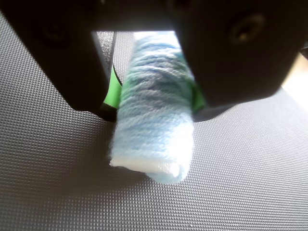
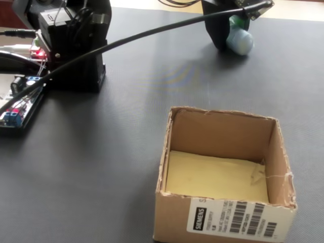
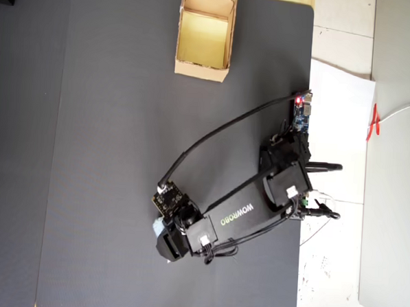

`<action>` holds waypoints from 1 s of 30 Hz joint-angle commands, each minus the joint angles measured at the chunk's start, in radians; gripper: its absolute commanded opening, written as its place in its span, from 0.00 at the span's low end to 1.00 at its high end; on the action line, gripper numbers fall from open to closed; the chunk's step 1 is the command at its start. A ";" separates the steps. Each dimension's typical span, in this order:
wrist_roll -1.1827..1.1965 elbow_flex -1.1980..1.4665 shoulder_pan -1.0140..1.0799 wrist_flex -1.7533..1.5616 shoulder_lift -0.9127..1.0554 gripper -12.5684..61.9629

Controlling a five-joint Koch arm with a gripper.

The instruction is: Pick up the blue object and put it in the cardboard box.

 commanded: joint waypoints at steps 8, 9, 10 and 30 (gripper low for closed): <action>0.021 -0.058 -0.018 0.037 -0.034 0.21; 0.014 -0.066 -0.018 0.037 -0.029 0.21; 0.014 -0.069 -0.018 0.037 -0.028 0.21; -0.152 0.081 0.071 -0.258 0.212 0.10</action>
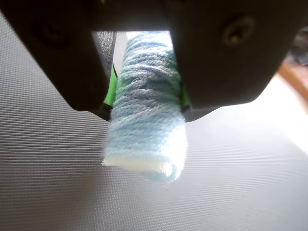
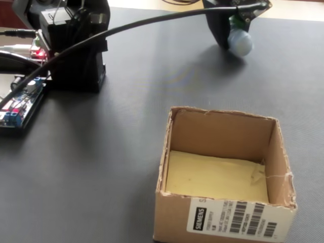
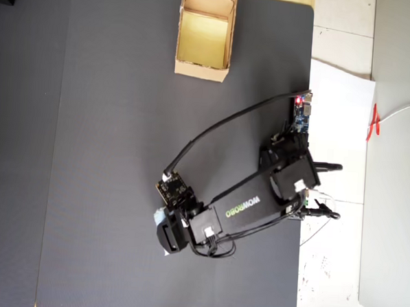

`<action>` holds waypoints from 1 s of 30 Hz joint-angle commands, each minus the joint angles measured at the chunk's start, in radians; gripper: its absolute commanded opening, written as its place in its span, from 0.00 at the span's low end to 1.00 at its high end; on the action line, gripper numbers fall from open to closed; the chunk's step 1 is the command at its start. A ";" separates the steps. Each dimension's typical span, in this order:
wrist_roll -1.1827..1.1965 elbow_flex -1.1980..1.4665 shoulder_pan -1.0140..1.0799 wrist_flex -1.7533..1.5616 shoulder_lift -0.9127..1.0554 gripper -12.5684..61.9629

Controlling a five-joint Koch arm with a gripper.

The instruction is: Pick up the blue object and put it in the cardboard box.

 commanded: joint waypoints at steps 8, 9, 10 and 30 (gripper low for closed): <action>-0.066 0.067 0.135 -0.190 0.253 0.10; -0.074 0.078 0.160 -0.195 0.279 0.10; -0.084 0.086 0.178 -0.196 0.295 0.10; -0.115 0.479 0.627 -0.437 0.767 0.10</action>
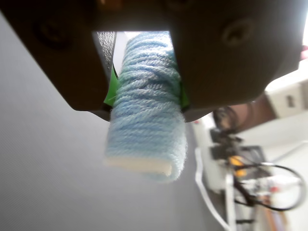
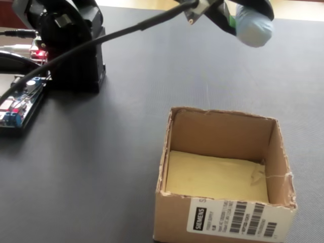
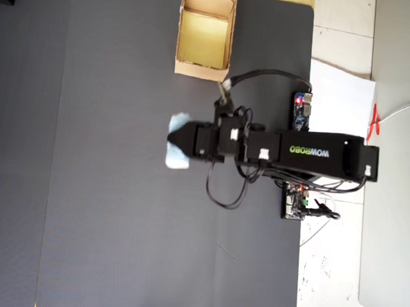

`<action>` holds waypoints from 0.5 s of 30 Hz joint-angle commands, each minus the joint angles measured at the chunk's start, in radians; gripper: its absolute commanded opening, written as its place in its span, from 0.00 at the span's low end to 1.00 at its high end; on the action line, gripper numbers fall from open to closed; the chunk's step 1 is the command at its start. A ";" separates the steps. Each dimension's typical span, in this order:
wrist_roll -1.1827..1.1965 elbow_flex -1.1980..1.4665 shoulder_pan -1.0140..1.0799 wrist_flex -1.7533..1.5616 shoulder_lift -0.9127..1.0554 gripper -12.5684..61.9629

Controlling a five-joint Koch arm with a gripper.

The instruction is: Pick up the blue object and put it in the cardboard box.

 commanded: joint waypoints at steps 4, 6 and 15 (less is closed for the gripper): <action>-0.018 0.006 0.057 -0.152 0.098 0.10; -0.049 0.009 0.130 -0.222 0.115 0.10; -0.216 0.000 0.529 -0.262 0.103 0.10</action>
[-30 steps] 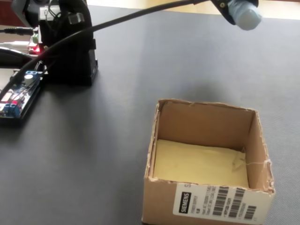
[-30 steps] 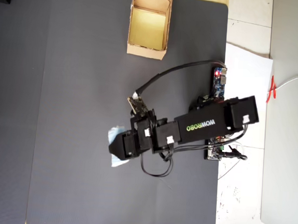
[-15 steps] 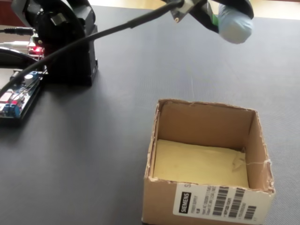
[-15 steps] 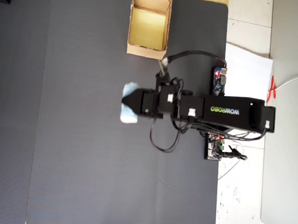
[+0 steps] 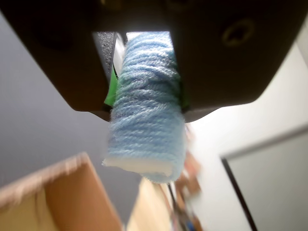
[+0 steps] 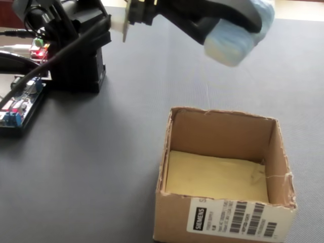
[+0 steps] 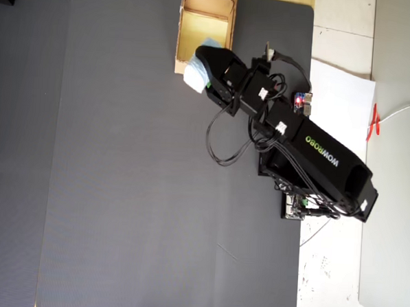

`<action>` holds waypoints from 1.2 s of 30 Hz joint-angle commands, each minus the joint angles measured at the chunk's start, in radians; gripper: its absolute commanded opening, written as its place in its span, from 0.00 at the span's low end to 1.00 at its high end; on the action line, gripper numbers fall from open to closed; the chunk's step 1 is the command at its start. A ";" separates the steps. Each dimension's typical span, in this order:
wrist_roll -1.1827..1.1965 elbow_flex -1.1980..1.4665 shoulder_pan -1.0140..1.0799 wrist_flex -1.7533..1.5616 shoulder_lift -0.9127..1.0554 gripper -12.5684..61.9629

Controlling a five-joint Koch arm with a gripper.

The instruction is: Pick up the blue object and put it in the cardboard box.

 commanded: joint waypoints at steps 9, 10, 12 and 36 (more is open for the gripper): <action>-0.002 -0.137 0.153 0.037 -0.137 0.10; 0.000 -0.150 0.156 0.037 -0.156 0.10; -0.003 -0.163 0.158 0.034 -0.184 0.11; 0.227 -0.107 0.137 -0.288 -0.291 0.62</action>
